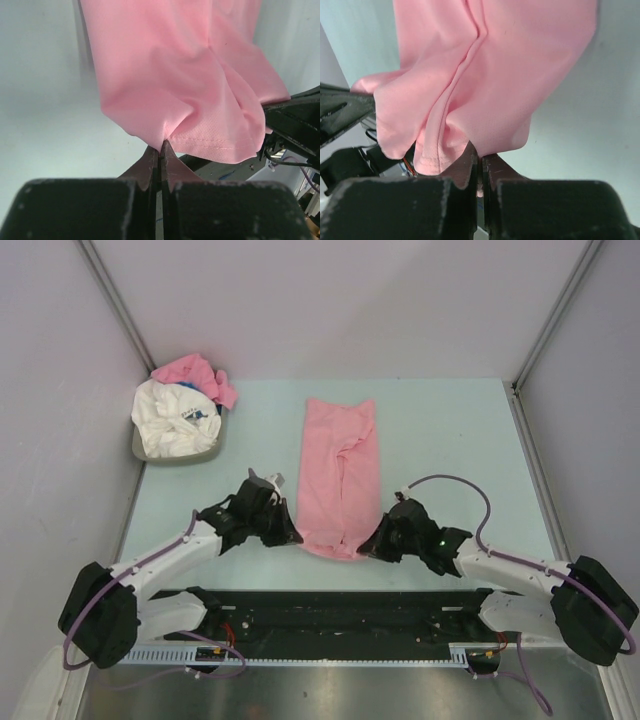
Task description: Fold and stack the t-shirts
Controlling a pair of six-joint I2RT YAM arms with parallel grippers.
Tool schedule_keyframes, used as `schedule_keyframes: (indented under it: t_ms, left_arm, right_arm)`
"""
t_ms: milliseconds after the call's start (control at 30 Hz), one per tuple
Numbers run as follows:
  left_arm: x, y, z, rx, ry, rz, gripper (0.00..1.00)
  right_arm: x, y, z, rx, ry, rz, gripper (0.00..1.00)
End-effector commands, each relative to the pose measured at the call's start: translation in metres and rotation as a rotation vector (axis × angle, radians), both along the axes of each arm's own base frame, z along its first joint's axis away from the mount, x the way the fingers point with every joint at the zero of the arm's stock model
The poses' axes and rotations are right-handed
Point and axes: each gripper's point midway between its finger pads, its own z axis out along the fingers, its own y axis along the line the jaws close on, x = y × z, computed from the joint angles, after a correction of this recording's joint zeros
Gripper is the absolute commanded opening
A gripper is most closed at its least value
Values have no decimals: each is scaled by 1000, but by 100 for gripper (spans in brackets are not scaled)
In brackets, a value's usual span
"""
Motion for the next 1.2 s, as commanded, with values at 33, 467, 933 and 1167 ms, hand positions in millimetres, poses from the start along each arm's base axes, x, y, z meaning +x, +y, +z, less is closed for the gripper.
schedule_keyframes:
  t_ms: [33, 467, 933, 1167]
  left_arm:
    - [20, 4, 15, 25, -43, 15, 0]
    - [75, -14, 37, 8, -73, 36, 0]
    - [125, -27, 39, 5, -70, 61, 0]
    - [154, -31, 43, -4, -71, 75, 0]
  right_arm:
    - [29, -14, 13, -16, -56, -38, 0]
    - [80, -18, 30, 24, -90, -62, 0]
    - [148, -21, 38, 36, -112, -98, 0]
    - [180, -20, 34, 47, -106, -94, 0]
